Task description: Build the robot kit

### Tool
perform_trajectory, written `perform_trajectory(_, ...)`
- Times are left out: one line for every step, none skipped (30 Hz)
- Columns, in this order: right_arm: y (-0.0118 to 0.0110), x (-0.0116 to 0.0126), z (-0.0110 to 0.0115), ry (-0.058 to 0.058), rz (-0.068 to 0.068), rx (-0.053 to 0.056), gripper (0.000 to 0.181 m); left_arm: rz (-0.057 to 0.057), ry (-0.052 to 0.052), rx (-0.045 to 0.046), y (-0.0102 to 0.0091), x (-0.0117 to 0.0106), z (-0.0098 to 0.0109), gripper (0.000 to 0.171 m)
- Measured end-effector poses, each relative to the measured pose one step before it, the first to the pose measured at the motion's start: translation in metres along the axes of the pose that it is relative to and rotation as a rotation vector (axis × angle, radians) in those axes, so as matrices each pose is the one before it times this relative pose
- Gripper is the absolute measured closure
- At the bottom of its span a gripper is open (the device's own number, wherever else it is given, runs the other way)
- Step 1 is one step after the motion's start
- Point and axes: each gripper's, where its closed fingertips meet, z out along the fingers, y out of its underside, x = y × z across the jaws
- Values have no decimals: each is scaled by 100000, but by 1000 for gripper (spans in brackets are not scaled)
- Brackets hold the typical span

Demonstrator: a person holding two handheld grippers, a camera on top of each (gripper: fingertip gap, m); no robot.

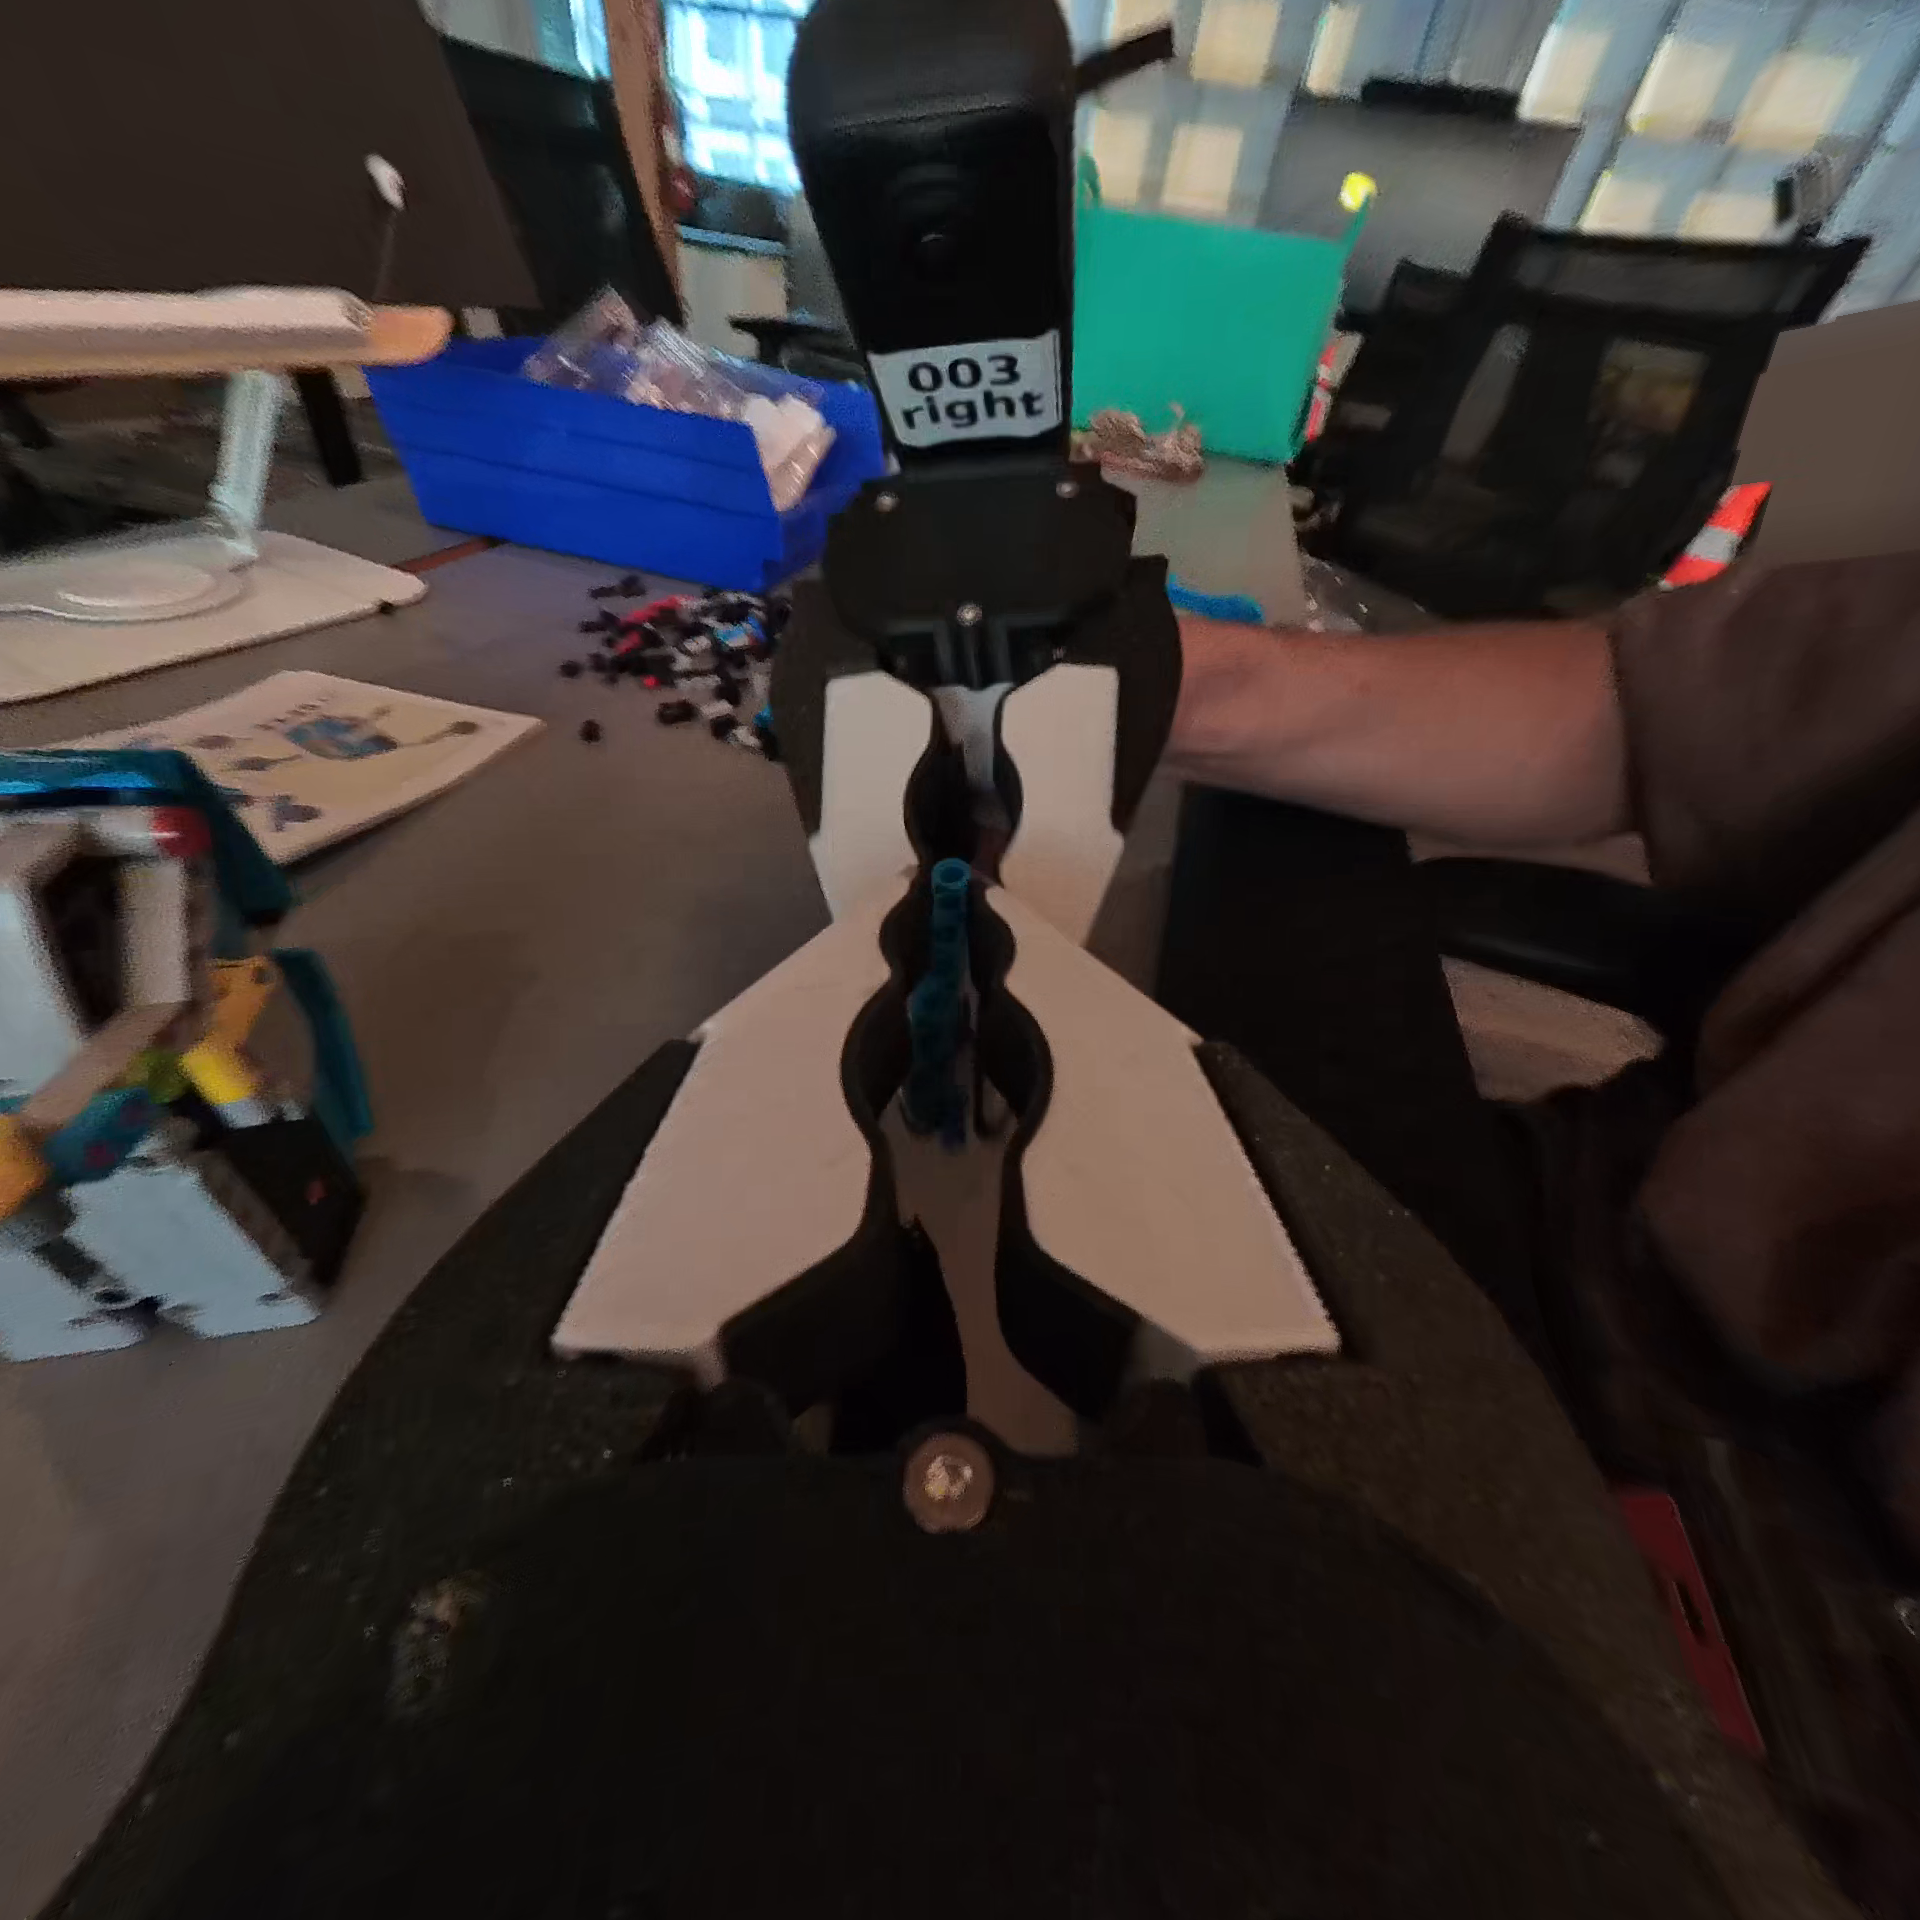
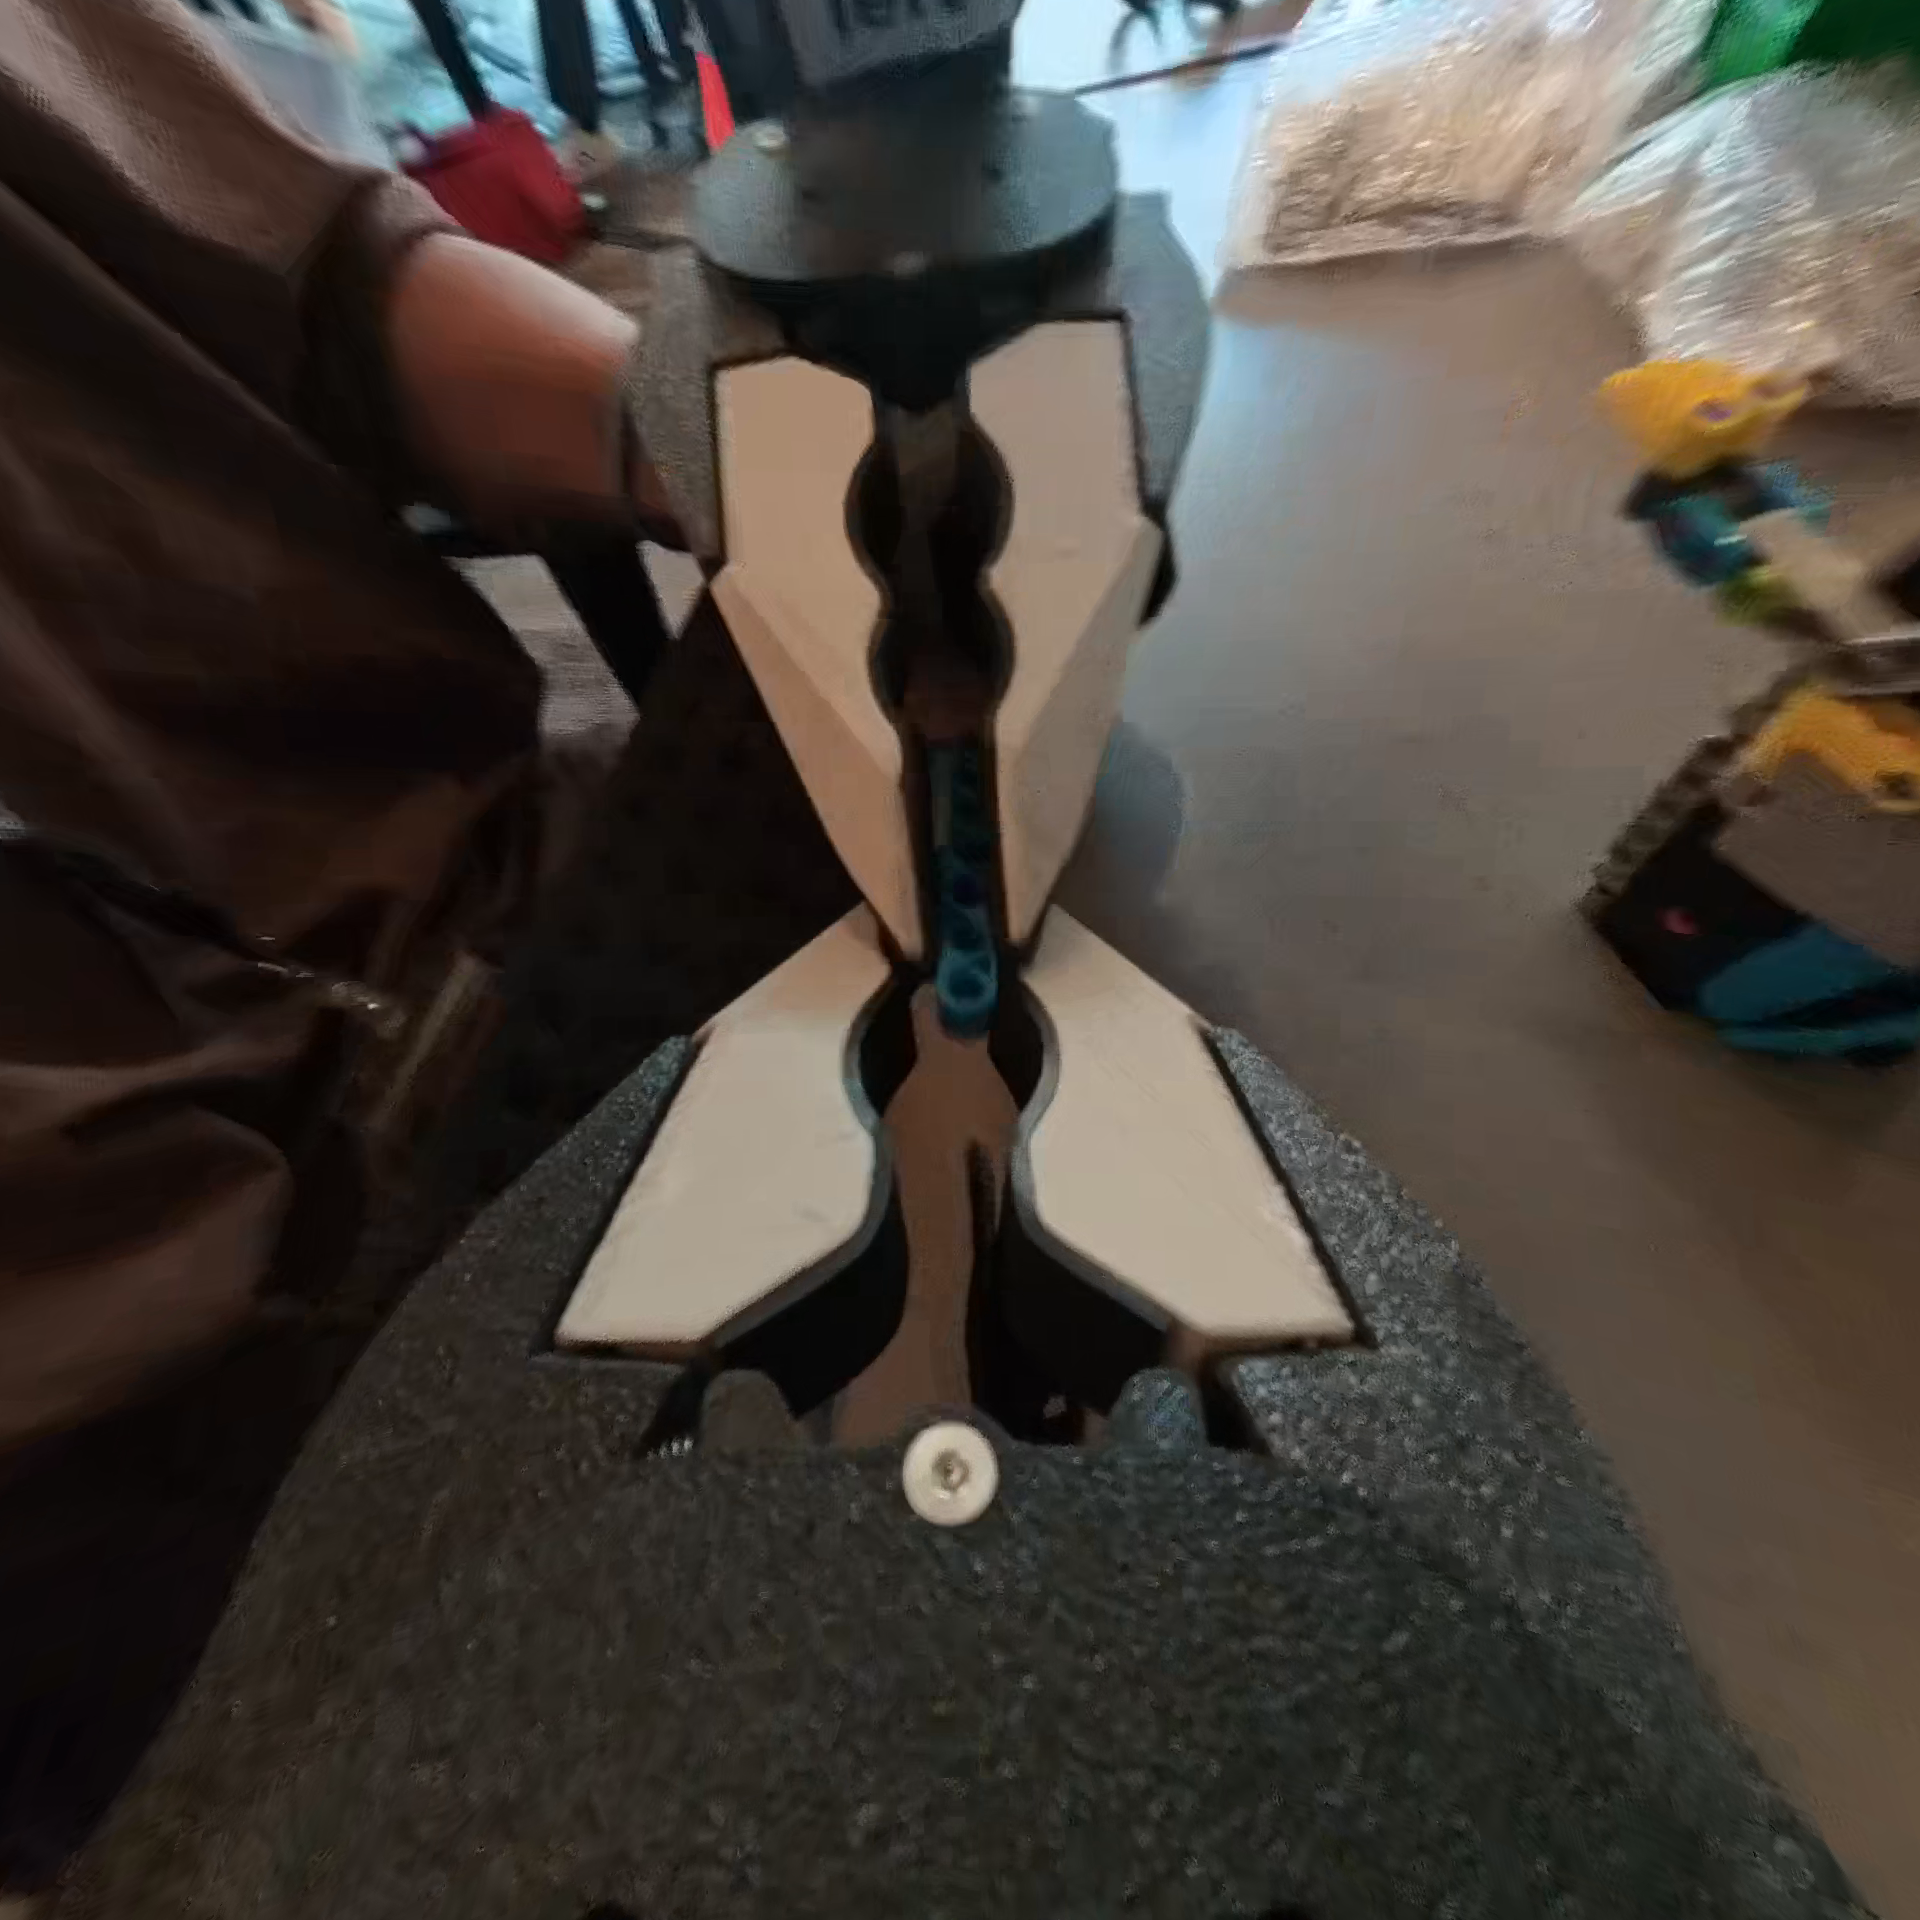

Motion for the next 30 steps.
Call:
perform_trajectory(-652,546,-899,2060,1699,5222,173,238,-2334,1860,-264,-377,-429,166)
perform_trajectory(-383,606,-1011,1159,2576,4341,174,-1816,-292,1123,-109,-331,-451,166)
perform_trajectory(378,791,-620,3112,740,-113,174,-1560,43,-1641,376,-317,-291,166)
perform_trajectory(-32,334,-485,324,2035,2085,174,-1077,225,-804,239,-180,-143,166)
perform_trajectory(-275,-32,-247,-954,1064,2265,174,-1306,974,1039,-188,14,-55,166)
perform_trajectory(240,104,5,955,-983,-1844,174,-1329,761,474,-125,-16,7,166)
perform_trajectory(354,151,92,1534,-1827,-2238,174,-1527,-2,-334,82,-163,-2,166)
perform_trajectory(6,-96,25,-677,208,116,174,-1557,-284,428,-7,-180,-98,166)
perform_trajectory(-162,-102,-23,-941,571,1002,174,-1359,-72,1383,-180,-112,-163,166)
perform_trajectory(-81,109,-43,658,-729,166,174,-1534,87,1132,-165,-119,-149,166)
perform_trajectory(-173,-37,-47,-217,-730,670,174,-1498,-293,709,-80,-186,-94,166)
perform_trajectory(-19,-33,26,132,-365,-366,174,-1105,-176,772,-111,-140,-60,166)
perform_trajectory(102,3,134,871,-1191,-1127,174,-558,367,283,-59,-15,1,166)
perform_trajectory(55,-131,180,395,-1075,-1122,174,77,301,-272,48,54,64,166)
perform_trajectory(111,-95,212,597,-1083,-1759,173,555,113,-729,122,81,98,165)
perform_trajectory(-64,-16,158,1070,-1432,-580,174,774,-114,-1411,237,58,117,165)
perform_trajectory(-316,-96,-7,132,-429,1125,174,841,-756,-1273,208,-41,62,165)
perform_trajectory(-216,74,-132,764,-240,685,174,734,-1555,-361,35,-182,-64,165)
perform_trajectory(-220,261,-275,1681,-484,1345,173,523,-1240,-190,29,-191,-180,165)
perform_trajectory(-408,206,-425,773,659,2813,174,137,-560,-76,44,-135,-211,165)
perform_trajectory(-386,180,-456,430,992,2432,174,-444,-83,757,-102,-72,-172,165)
perform_trajectory(-351,225,-374,1127,55,2155,174,-510,248,1005,-163,15,-48,165)
perform_trajectory(-281,73,-206,314,33,1646,174,135,-207,-175,18,-9,119,165)
perform_trajectory(-227,-70,-33,-361,58,1154,174,606,-404,-824,126,18,218,165)
perform_trajectory(-117,-152,115,-646,-68,488,174,597,536,-370,45,222,273,166)
perform_trajectory(-229,-166,157,-635,-81,1164,174,1119,456,-552,68,256,260,165)
perform_trajectory(-131,-205,175,-1123,366,402,174,1482,-313,-431,44,176,218,166)
perform_trajectory(19,-149,224,-808,149,-173,174,1648,-204,-897,129,172,209,165)
perform_trajectory(30,-192,200,-1282,555,-191,174,1699,-846,-874,120,68,169,166)
perform_trajectory(-47,64,47,129,602,318,174,1562,-1251,142,-48,-18,33,166)
